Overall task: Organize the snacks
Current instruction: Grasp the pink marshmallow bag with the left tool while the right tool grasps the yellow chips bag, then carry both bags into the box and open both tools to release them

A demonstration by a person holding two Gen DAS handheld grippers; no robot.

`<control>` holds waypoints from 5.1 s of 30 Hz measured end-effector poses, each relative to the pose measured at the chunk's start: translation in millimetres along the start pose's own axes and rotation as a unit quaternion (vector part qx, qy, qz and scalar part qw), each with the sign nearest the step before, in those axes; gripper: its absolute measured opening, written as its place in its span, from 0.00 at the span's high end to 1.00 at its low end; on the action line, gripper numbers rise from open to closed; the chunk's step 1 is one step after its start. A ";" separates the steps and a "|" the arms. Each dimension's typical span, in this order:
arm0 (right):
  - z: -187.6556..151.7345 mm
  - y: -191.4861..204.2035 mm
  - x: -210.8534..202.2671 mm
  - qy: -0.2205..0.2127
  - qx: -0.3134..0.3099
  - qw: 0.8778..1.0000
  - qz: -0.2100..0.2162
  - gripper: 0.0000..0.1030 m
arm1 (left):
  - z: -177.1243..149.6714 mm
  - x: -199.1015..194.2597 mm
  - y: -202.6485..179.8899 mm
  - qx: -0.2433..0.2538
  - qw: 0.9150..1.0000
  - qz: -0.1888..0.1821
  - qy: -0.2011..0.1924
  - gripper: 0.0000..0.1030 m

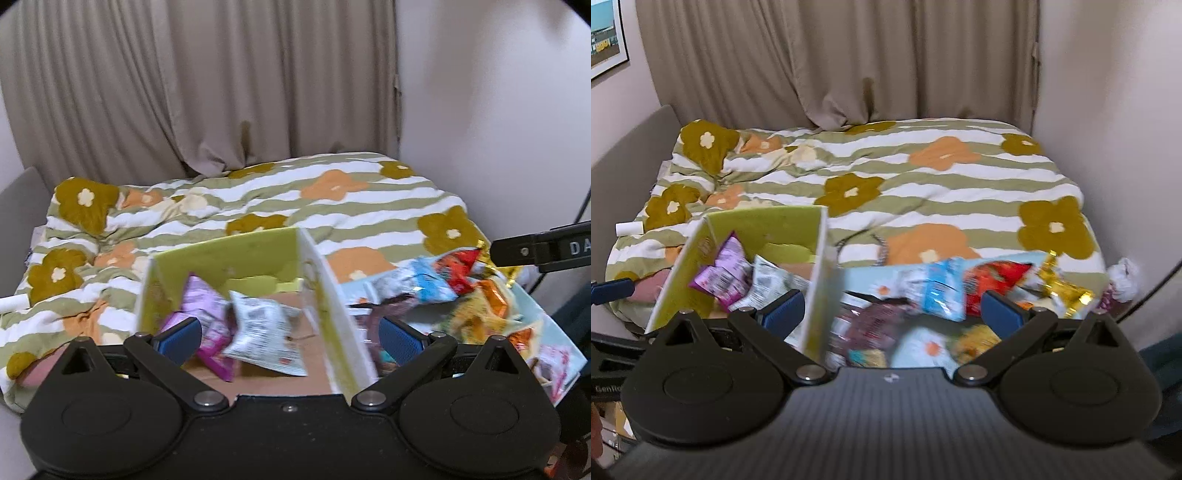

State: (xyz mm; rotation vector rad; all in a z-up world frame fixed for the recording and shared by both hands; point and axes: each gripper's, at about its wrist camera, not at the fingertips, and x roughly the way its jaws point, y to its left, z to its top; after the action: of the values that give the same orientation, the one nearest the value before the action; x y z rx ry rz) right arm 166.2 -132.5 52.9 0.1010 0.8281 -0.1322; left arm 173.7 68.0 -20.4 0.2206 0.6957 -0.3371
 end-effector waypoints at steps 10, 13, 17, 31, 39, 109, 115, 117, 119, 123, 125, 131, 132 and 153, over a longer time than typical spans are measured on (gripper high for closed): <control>-47.2 -89.0 -16.6 0.019 0.006 1.000 0.020 0.00 | -25.7 11.7 -83.7 0.029 0.999 -0.020 0.029 0.00; -64.0 -101.9 -10.5 0.039 -0.004 0.998 0.039 0.00 | -39.5 22.5 -101.4 0.044 0.998 -0.025 0.044 0.00; -91.1 -112.4 2.9 0.077 -0.026 0.995 0.061 0.00 | -58.9 40.3 -115.1 0.054 0.995 -0.028 0.074 0.00; -159.8 -89.1 44.6 0.140 -0.086 0.982 0.088 0.00 | -96.6 99.2 -140.1 0.164 0.974 -0.102 0.117 0.01; -168.5 -77.1 71.2 0.152 -0.130 0.977 0.074 0.00 | -107.8 121.3 -163.3 0.227 0.959 -0.119 0.116 0.04; -90.3 -65.5 16.0 0.066 -0.244 0.951 0.179 0.27 | -58.9 12.5 -123.5 0.033 0.996 0.024 0.074 0.27; -45.5 -40.0 6.5 0.031 -0.244 0.948 0.200 0.27 | -34.2 -8.6 -76.4 -0.020 0.996 0.079 0.042 0.27; -29.5 -26.6 6.5 0.020 -0.242 0.949 0.203 0.27 | -24.8 -9.5 -58.7 -0.030 0.994 0.096 0.037 0.27; -13.2 -10.2 8.7 0.012 -0.237 0.949 0.208 0.27 | -15.8 -7.6 -37.3 -0.037 0.992 0.111 0.037 0.27; 10.6 27.3 22.4 0.008 -0.228 0.949 0.218 0.27 | -2.8 4.3 3.7 -0.048 0.989 0.131 0.045 0.27; 18.3 46.3 31.9 0.010 -0.229 0.948 0.220 0.27 | -0.9 13.5 23.3 -0.053 0.988 0.133 0.053 0.27; 25.2 101.3 70.8 0.041 -0.224 0.950 0.215 0.27 | -7.2 49.8 66.5 -0.059 0.988 0.109 0.095 0.27; 25.1 109.2 78.0 0.049 -0.220 0.951 0.212 0.27 | -8.7 55.9 70.2 -0.058 0.988 0.103 0.102 0.27; 13.3 160.1 126.8 0.134 -0.162 0.962 0.171 0.26 | -39.3 69.2 91.3 -0.040 0.989 0.070 0.126 0.00</control>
State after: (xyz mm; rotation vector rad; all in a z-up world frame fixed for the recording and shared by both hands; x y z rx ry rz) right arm 285.8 13.8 -25.9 -0.0492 1.0788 0.3512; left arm 234.4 148.6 -87.4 0.2365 0.9363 -0.1477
